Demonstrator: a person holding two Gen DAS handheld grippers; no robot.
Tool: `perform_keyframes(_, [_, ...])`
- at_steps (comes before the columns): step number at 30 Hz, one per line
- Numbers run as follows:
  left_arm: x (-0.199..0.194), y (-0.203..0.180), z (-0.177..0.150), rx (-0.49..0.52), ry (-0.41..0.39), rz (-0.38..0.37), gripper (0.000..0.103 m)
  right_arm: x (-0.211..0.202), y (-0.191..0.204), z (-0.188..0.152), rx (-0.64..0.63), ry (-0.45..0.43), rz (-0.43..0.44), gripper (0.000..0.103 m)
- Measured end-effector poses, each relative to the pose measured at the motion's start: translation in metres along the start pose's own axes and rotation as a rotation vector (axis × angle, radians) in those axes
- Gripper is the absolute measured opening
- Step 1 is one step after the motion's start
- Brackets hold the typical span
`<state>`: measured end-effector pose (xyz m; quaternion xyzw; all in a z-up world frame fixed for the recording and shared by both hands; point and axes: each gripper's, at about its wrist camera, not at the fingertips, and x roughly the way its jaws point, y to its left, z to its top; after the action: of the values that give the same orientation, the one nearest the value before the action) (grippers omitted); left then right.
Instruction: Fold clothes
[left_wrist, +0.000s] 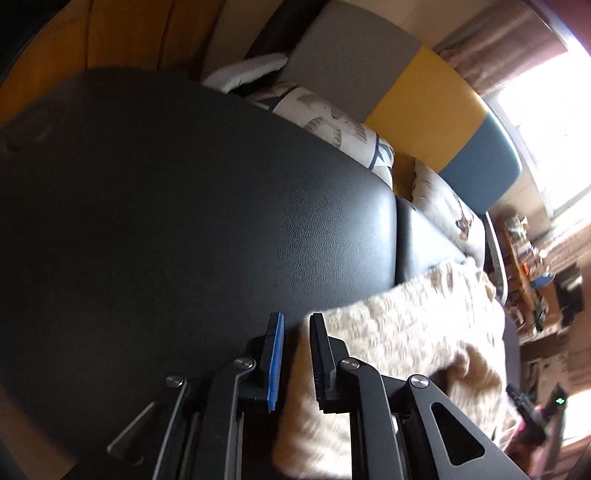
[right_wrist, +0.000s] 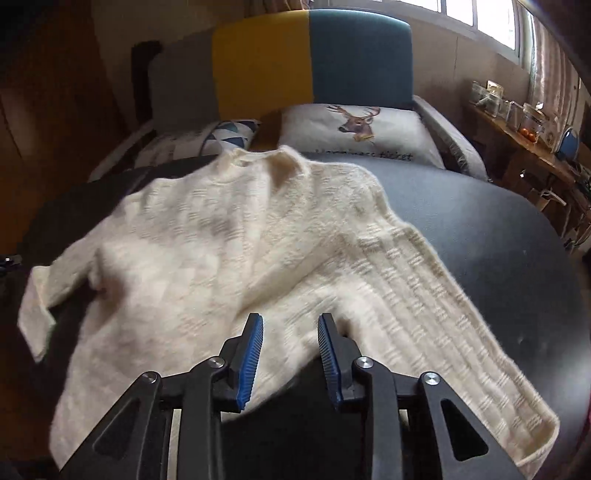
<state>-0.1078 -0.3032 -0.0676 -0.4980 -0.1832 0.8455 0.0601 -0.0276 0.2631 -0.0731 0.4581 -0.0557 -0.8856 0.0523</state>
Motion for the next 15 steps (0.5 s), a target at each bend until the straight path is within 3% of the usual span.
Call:
perform_keyframes(4, [-0.019,-0.041,-0.058,0.28,-0.041,0.055,0.026,-0.016,0.028,-0.021,0.022,-0.017,0.11,0.032])
perform_keyframes(7, [-0.011,-0.076,-0.102,0.482,-0.042,0.096,0.038,-0.017,0.045,-0.024,0.038,-0.032,0.177,0.032])
perform_keyframes(10, [0.007,-0.098,-0.131,0.634,-0.05,0.188,0.047,-0.015,0.067,-0.026,0.021,-0.013,0.215,0.032])
perform_keyframes(15, [0.026,-0.096,-0.155,0.742,-0.039,0.275,0.072,-0.003,0.098,-0.033,-0.051,0.038,0.208,0.032])
